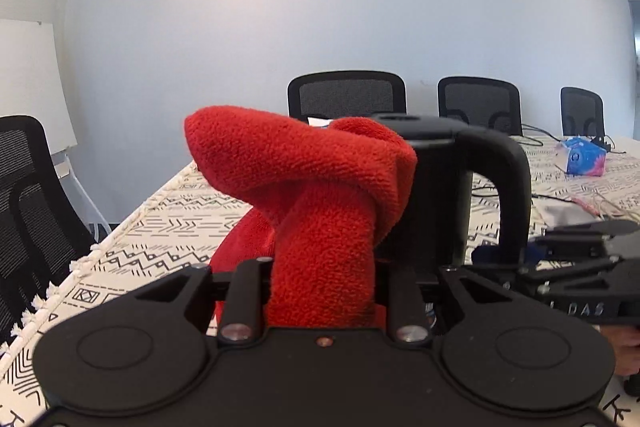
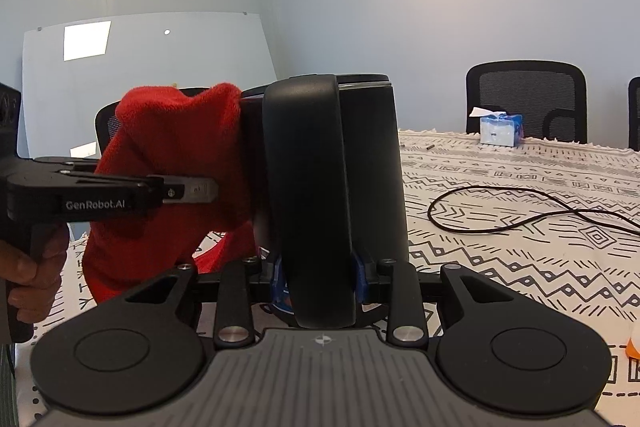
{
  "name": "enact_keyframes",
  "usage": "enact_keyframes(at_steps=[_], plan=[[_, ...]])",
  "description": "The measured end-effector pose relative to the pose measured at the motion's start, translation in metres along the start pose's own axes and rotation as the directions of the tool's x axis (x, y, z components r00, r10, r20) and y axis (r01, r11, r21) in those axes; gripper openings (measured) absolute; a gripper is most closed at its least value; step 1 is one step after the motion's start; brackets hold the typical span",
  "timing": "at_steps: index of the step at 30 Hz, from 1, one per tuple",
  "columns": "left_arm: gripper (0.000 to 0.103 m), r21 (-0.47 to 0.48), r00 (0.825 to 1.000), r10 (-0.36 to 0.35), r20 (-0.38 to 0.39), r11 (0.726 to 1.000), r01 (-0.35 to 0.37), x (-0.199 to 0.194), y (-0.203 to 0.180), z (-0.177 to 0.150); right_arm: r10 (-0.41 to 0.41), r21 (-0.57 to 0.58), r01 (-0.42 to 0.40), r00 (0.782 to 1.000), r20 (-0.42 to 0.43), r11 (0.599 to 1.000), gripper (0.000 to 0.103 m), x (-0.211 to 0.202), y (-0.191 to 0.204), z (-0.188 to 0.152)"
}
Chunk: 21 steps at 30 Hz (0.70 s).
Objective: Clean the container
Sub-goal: 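Lift the kettle with the right gripper while the left gripper presses the red cloth against it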
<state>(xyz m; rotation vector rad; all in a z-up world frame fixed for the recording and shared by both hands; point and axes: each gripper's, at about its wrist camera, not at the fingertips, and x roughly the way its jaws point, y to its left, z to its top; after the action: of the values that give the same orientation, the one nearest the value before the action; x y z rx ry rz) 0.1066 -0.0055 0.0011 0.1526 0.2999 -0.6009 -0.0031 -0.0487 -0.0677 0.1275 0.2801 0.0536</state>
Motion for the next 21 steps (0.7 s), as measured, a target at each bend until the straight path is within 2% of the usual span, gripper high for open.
enact_keyframes(at_steps=[7,14,21], plan=[[0.027,-0.02,0.997,-0.014,-0.069,1.0,0.012,0.022,0.002,-0.017,-0.001,-0.001,0.001,1.0,-0.007,1.0,0.031,0.0,0.001,0.0],[0.027,-0.024,0.999,-0.029,-0.016,0.999,0.029,0.019,0.01,-0.007,0.0,0.002,0.0,1.0,-0.017,1.0,0.031,0.003,0.0,0.0],[0.028,-0.027,0.998,-0.034,-0.043,0.999,0.033,0.029,0.013,-0.019,-0.001,0.002,0.001,1.0,-0.023,1.0,0.031,0.004,0.0,0.001]])
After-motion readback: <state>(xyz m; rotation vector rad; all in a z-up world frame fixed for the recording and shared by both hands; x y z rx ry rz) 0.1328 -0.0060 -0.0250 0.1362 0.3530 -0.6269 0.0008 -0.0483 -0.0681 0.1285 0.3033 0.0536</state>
